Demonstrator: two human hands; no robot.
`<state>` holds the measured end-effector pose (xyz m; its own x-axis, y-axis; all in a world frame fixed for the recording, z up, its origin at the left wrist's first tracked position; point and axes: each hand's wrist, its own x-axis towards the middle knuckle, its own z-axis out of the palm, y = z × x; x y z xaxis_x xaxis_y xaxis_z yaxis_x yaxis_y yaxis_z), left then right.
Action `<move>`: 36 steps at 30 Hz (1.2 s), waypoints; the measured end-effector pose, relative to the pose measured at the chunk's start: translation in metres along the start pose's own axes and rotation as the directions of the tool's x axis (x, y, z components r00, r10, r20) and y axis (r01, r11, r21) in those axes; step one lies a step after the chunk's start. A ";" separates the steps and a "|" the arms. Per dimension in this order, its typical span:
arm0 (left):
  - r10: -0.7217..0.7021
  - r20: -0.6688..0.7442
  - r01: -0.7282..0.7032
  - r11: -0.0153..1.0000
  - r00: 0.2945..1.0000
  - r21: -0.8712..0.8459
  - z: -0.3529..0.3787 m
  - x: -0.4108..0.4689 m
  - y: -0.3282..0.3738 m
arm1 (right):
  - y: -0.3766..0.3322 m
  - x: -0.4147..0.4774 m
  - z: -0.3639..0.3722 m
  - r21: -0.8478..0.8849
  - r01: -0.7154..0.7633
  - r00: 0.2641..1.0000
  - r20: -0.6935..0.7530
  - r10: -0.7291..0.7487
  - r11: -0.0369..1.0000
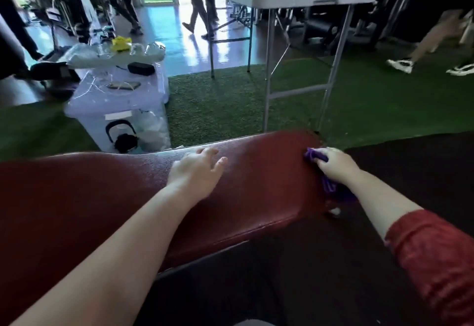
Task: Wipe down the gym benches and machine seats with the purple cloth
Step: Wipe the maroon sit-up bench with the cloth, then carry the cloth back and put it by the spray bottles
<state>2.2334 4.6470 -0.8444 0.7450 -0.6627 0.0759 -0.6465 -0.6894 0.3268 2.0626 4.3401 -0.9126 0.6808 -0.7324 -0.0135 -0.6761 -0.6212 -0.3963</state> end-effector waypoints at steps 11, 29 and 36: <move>0.136 0.050 -0.131 0.986 0.989 -0.099 0.003 0.006 0.060 | -0.066 -0.117 0.020 0.249 0.356 0.935 -0.078 -0.347 0.901; 0.240 0.124 -0.215 0.958 0.963 -0.189 -0.178 -0.016 0.185 | -0.100 -0.160 -0.269 0.432 0.167 0.961 -0.271 -0.049 0.886; 0.390 0.116 -0.356 0.905 0.914 -0.233 -0.296 -0.047 0.303 | -0.087 -0.248 -0.434 0.414 0.025 0.917 -0.371 0.144 0.910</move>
<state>2.0507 4.5557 -0.4701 0.4095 -0.9081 0.0873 -0.8122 -0.3193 0.4883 1.8302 4.4546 -0.4764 0.4226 -0.8648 0.2712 -0.4816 -0.4677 -0.7411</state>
